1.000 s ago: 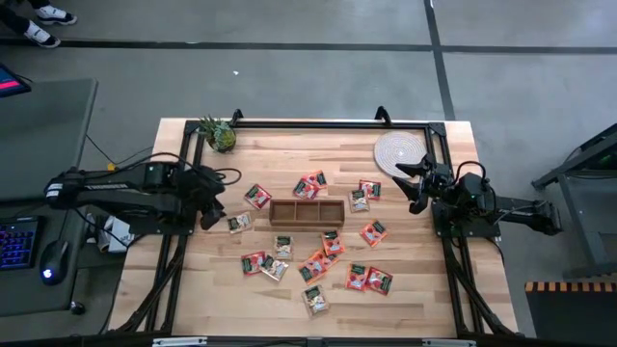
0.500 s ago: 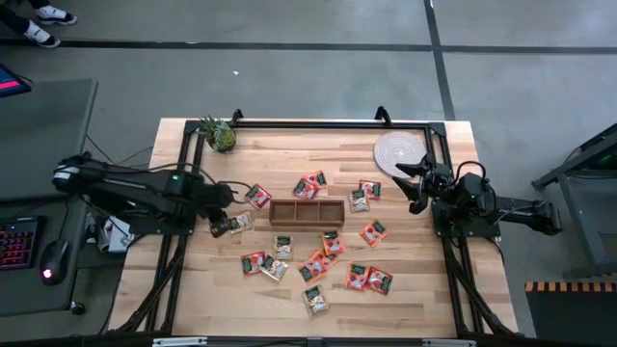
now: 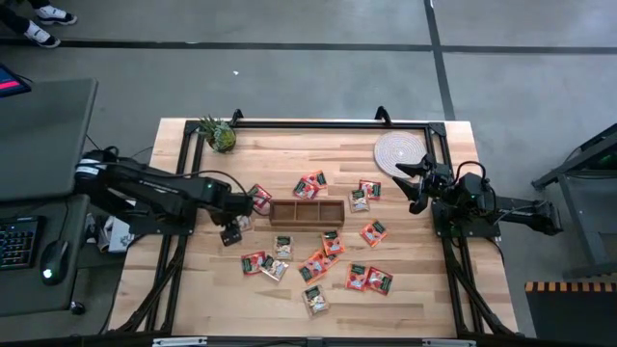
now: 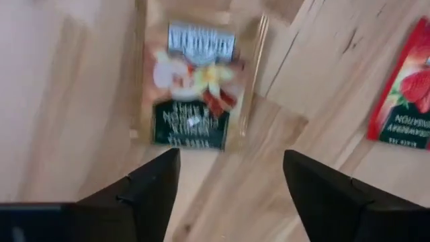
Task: Pick & Place Tea
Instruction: Put the brown tea bag into the left section of the brown wooden organizer
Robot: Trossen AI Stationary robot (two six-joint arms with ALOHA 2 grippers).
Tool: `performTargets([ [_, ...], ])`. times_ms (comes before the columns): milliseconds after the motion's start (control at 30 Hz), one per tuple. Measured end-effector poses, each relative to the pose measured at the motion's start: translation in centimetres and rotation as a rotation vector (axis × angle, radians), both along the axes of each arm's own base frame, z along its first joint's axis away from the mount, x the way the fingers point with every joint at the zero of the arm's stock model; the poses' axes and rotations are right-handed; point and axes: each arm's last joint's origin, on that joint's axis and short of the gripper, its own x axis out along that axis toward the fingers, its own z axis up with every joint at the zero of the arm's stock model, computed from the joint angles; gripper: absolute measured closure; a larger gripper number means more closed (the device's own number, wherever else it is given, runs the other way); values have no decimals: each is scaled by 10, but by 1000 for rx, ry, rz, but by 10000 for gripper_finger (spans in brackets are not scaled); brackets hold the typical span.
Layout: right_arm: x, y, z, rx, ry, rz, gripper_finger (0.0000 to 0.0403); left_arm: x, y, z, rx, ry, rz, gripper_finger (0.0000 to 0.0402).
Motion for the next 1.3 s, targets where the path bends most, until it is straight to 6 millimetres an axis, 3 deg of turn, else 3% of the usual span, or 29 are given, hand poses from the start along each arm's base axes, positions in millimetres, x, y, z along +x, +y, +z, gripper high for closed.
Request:
performTargets([
  [167, 0, 0, 0, 0, 0, 1, 178, 4, -2, 3, 138, 16, -107, 131],
  [500, 0, 0, 0, 0, 0, 0, 178, 18, -16, -21, 168, 65, -199, 126],
  [900, 0, 0, 0, 0, 0, 0, 178, 18, -22, -25, 206, 89, -184, 37],
  [1033, 0, 0, 0, 0, 0, 0, 178, 19, -21, -25, 219, 85, -179, 41],
  [1300, 0, 0, 0, 0, 0, 0, 178, 24, -23, -33, 211, 93, -234, 89],
])
